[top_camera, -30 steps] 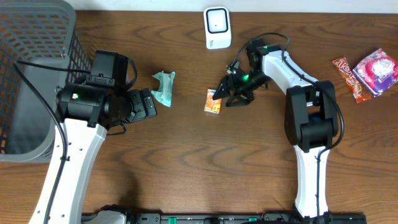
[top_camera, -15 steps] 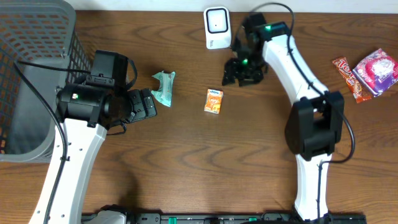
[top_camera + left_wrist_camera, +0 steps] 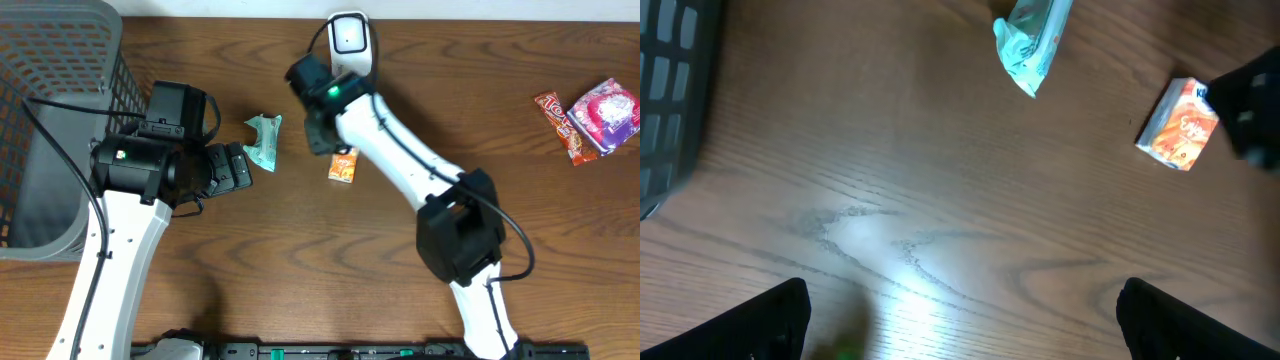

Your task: Scan the item barcode

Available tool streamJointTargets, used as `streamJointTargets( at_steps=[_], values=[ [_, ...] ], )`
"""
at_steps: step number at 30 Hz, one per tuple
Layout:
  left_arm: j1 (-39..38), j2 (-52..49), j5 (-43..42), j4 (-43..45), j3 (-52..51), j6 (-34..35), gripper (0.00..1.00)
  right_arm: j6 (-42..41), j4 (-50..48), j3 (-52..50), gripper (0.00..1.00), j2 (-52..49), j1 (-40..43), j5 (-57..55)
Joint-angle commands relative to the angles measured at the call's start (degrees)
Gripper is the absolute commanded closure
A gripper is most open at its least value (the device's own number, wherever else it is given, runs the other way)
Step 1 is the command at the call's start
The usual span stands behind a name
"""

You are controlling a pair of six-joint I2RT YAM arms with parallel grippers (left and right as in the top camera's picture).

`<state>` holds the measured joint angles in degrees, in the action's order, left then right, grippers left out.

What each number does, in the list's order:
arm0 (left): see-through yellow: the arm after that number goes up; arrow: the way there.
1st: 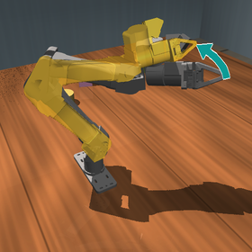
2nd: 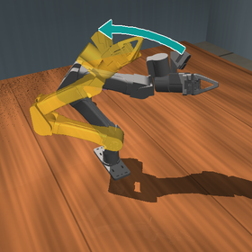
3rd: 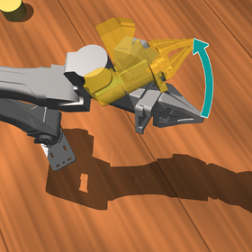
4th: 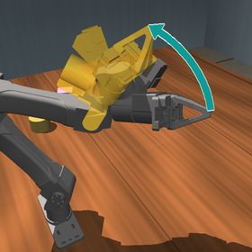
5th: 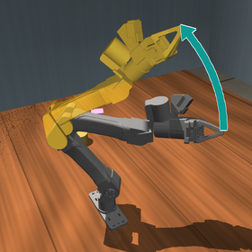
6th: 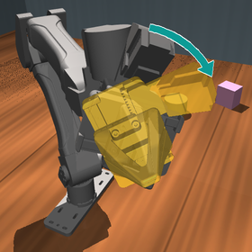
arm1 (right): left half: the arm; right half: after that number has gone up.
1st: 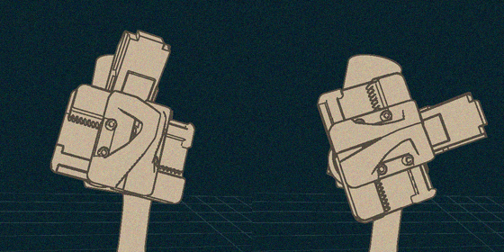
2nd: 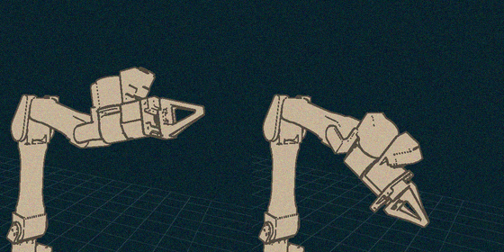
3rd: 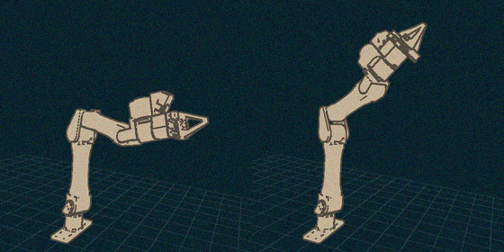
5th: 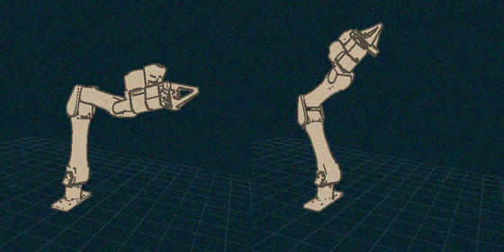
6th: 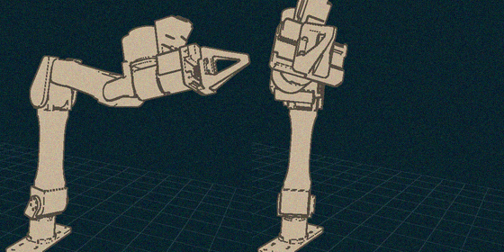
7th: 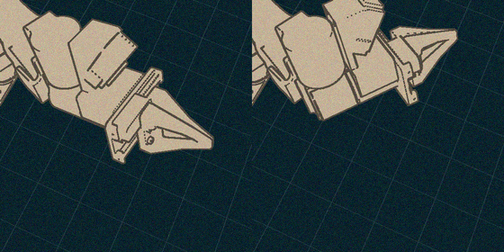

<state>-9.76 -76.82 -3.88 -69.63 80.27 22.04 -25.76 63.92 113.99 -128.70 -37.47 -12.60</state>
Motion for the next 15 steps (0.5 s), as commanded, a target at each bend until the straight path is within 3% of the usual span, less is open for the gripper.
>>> streamJointTargets(
  at_steps=[1, 8, 15],
  values=[
    [0.2, -0.2, 1.0, -0.2, 0.0, -0.5, 0.02, -5.6, -1.6, -2.5, 0.55, -2.8, -2.3, -8.0],
    [0.2, -0.2, 1.0, -0.2, 0.0, -0.5, 0.02, -5.5, -8.9, -8.8, 0.59, -4.7, -3.9, -9.8],
    [0.2, -0.2, 0.9, -0.2, 0.0, -0.5, 0.02, -4.7, -8.8, -9.6, 0.98, -4.7, -3.5, -9.7]
  ],
)
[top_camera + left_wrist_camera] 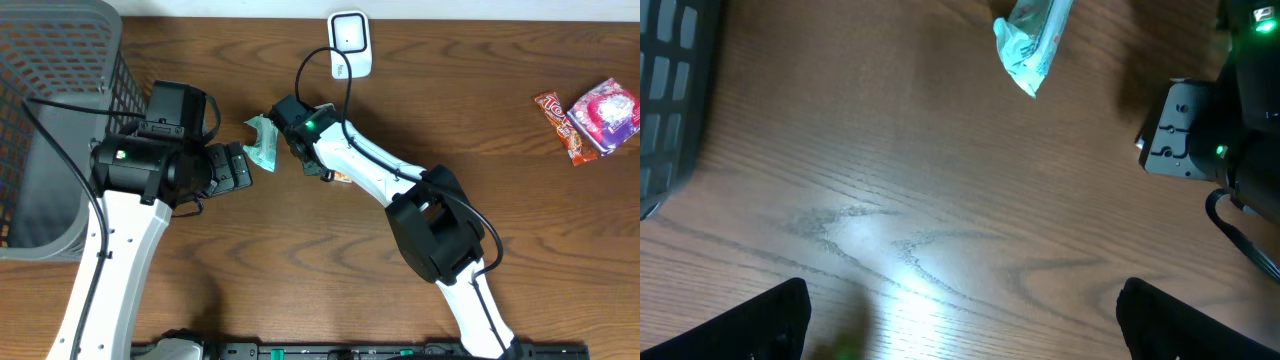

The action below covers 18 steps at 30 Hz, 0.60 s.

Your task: Scan the item barcode

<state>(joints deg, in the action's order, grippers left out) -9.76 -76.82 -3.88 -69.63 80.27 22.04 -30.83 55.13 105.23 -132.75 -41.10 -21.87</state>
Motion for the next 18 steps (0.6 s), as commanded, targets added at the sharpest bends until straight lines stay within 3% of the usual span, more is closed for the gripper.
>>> streamJointTargets(
  at_steps=[1, 5, 9, 18],
  values=[
    [0.2, -0.2, 0.9, -0.2, 0.0, -0.5, 0.02, 1.2, 0.1, -0.8, 0.99, -0.7, 0.2, -0.5],
    [0.2, -0.2, 1.0, -0.2, 0.0, -0.5, 0.02, 3.5, 1.8, 0.5, 0.99, -0.6, 1.4, 1.1],
    [0.2, -0.2, 0.9, -0.2, 0.0, -0.5, 0.02, 8.2, 5.2, 5.4, 0.99, -0.6, 4.8, 14.1],
    [0.2, -0.2, 0.9, -0.2, 0.0, -0.5, 0.02, 23.9, 5.7, 13.4, 0.99, -0.6, 16.3, 63.0]
  ],
)
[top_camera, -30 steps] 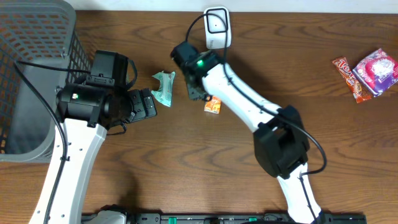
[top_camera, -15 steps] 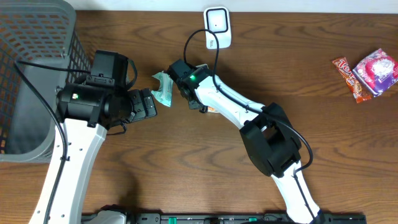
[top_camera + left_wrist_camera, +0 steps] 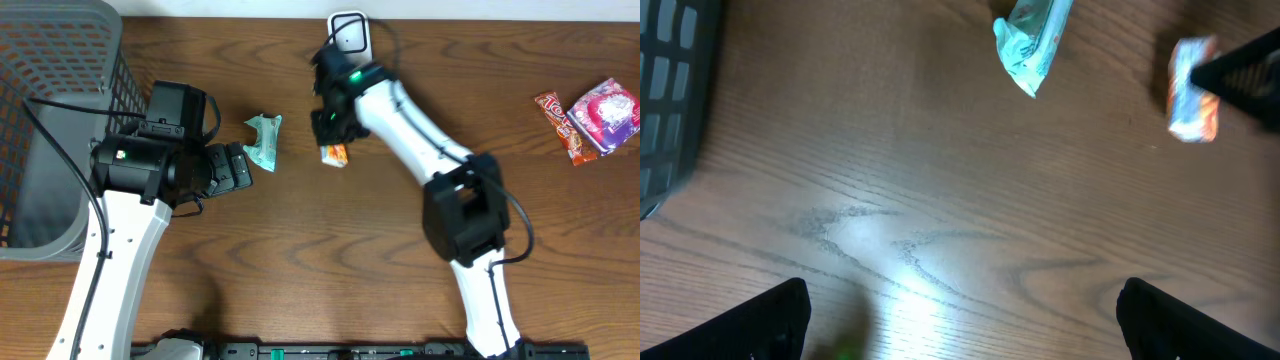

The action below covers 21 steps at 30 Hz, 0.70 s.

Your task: Scan the item barcode

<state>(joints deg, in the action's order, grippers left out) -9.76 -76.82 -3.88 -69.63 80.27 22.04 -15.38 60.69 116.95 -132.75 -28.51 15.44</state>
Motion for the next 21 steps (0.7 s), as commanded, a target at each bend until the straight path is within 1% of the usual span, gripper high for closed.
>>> streamJointTargets(
  at_steps=[1, 3, 6, 10, 15, 18, 21],
  values=[
    [0.2, -0.2, 0.9, -0.2, 0.0, -0.5, 0.02, 9.9, 0.3, 1.7, 0.99, -0.6, 5.0, 30.3],
    [0.2, -0.2, 1.0, -0.2, 0.0, -0.5, 0.02, 13.4, 1.0, 1.1, 0.99, -0.7, 7.2, 35.3],
    [0.2, -0.2, 0.9, -0.2, 0.0, -0.5, 0.02, 17.7, 3.1, -0.3, 0.99, -0.7, 9.6, 35.5],
    [0.2, -0.2, 1.0, -0.2, 0.0, -0.5, 0.02, 17.8, 1.9, -5.7, 0.99, -0.7, 11.8, 37.0],
    [0.2, -0.2, 0.9, -0.2, 0.0, -0.5, 0.02, 17.8, -7.4, -16.6, 0.99, -0.7, 13.8, 47.1],
    [0.2, -0.2, 0.9, -0.2, 0.0, -0.5, 0.02, 16.2, -14.2, -22.8, 0.99, -0.7, 15.4, 53.0],
    [0.2, -0.2, 0.9, -0.2, 0.0, -0.5, 0.02, 13.5, -18.1, -27.0, 0.99, -0.7, 18.3, 52.9]
  ],
)
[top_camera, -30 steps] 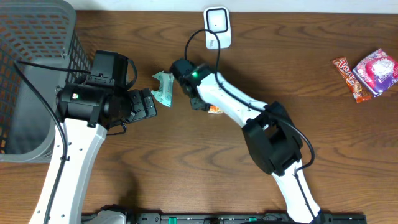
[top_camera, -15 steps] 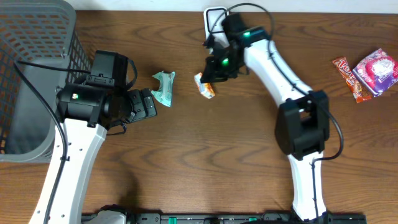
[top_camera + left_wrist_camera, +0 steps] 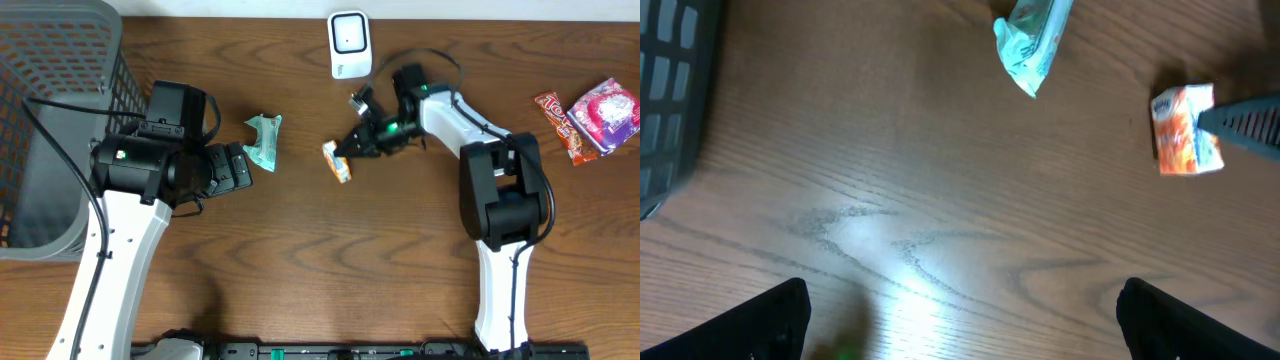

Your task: Scan the item barcode

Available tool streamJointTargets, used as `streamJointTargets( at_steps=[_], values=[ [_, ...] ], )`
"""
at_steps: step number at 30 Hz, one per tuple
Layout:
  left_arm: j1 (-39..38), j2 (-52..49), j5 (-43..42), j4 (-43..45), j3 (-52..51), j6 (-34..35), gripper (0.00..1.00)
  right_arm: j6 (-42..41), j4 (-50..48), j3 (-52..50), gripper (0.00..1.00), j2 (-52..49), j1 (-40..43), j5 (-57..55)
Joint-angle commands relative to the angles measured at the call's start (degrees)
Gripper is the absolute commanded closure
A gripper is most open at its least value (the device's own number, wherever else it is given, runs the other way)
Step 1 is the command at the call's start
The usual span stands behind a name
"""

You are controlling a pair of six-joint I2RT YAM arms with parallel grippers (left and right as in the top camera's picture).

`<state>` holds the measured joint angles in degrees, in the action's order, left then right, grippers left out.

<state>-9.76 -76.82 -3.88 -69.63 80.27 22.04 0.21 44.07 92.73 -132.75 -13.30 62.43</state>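
A small orange and white box (image 3: 337, 161) is held at its right end by my right gripper (image 3: 349, 149), which reaches in from the right and is shut on it; the left wrist view shows the box (image 3: 1185, 143) with one dark fingertip (image 3: 1248, 124) against it. The white barcode scanner (image 3: 348, 43) stands at the table's back edge, behind the box. A teal packet (image 3: 264, 141) lies left of the box. My left gripper (image 3: 236, 168) is open near the packet with nothing between its fingers (image 3: 768, 320).
A grey mesh basket (image 3: 60, 90) fills the back left corner. A red snack bar (image 3: 556, 122) and a pink wrapped packet (image 3: 605, 113) lie at the far right. The scanner's cable (image 3: 430, 62) loops near my right arm.
My right arm has swung to the right and now points left, and the orange box it holds has turned and sits slightly nearer the front. The left arm has not moved.
My right gripper stood over the orange box lying on the table. Then it was further left, by the teal packet, hiding the box. Then it held the box below the scanner. Now it holds the box from the right side.
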Motion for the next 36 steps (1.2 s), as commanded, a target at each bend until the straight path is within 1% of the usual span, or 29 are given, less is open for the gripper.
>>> streamJointTargets(
  at_steps=[1, 2, 4, 5, 6, 8, 9, 11, 12, 14, 17, 19, 20, 21, 23, 25, 28, 33, 34, 36],
  values=[
    [0.2, -0.2, 0.9, -0.2, 0.0, -0.5, 0.02, -2.1, -1.4, -3.1, 0.99, -0.7, 4.0, 4.9],
    [0.2, -0.2, 0.9, -0.2, 0.0, -0.5, 0.02, -2.1, -0.9, -3.2, 0.99, -0.7, 5.0, 3.4],
    [0.2, -0.2, 0.9, -0.2, 0.0, -0.5, 0.02, -4.7, 0.2, -3.0, 0.98, -0.6, 7.5, -0.2],
    [0.2, -0.2, 0.9, -0.2, 0.0, -0.5, 0.02, -5.7, 0.7, -2.8, 0.95, -0.6, 8.3, -0.9],
    [0.2, -0.2, 0.9, -0.2, 0.0, -0.5, 0.02, -6.3, 1.5, -2.2, 0.90, -0.6, 9.4, -1.5],
    [0.2, -0.2, 0.9, -0.2, 0.0, -0.5, 0.02, -6.2, 4.3, -0.5, 0.83, -0.6, 11.6, -2.2],
    [0.2, -0.2, 0.9, -0.2, 0.0, -0.5, 0.02, -6.1, 7.8, 1.4, 0.79, -0.2, 13.2, -4.3],
    [0.2, -0.2, 1.0, -0.2, 0.0, -0.5, 0.02, -6.1, 11.9, 3.7, 0.73, 0.7, 14.3, -10.1],
    [0.2, -0.2, 0.9, -0.2, 0.0, -0.5, 0.02, -6.1, 13.8, 4.7, 0.71, 1.2, 14.4, -13.7],
    [0.2, -0.2, 0.9, -0.2, 0.0, -0.5, 0.02, -6.1, 17.8, 6.7, 0.69, 2.3, 14.3, -21.3],
    [0.2, -0.2, 0.9, -0.2, 0.0, -0.5, 0.02, -3.1, 20.7, 8.0, 0.68, 3.9, 12.9, -25.6],
    [0.2, -0.2, 0.9, -0.2, 0.0, -0.5, 0.02, -0.1, 20.9, 8.0, 0.63, 4.3, 11.6, -25.6],
    [0.2, -0.2, 0.9, -0.2, 0.0, -0.5, 0.02, 0.9, 20.9, 8.0, 0.57, 4.3, 10.9, -26.0],
    [0.2, -0.2, 0.9, -0.2, 0.0, -0.5, 0.02, 1.2, 20.7, 7.9, 0.54, 4.3, 10.2, -26.7],
    [0.2, -0.2, 0.9, -0.2, 0.0, -0.5, 0.02, 1.2, 19.6, 7.5, 0.52, 4.2, 8.8, -28.7],
    [0.2, -0.2, 0.9, -0.2, 0.0, -0.5, 0.02, 1.2, 17.9, 6.4, 0.45, 4.2, 7.1, -29.3],
    [0.2, -0.2, 0.9, -0.2, 0.0, -0.5, 0.02, 1.2, 15.9, 5.0, 0.41, 4.2, 5.2, -29.3],
    [0.2, -0.2, 1.0, -0.2, 0.0, -0.5, 0.02, 0.6, 12.0, 1.5, 0.41, 4.2, 3.3, -28.7],
    [0.2, -0.2, 0.9, -0.2, 0.0, -0.5, 0.02, 0.0, 11.0, 0.5, 0.42, 4.2, 3.1, -28.4],
    [0.2, -0.2, 0.9, -0.2, 0.0, -0.5, 0.02, -1.2, 9.1, -1.6, 0.48, 4.2, 2.8, -28.3]
  ],
)
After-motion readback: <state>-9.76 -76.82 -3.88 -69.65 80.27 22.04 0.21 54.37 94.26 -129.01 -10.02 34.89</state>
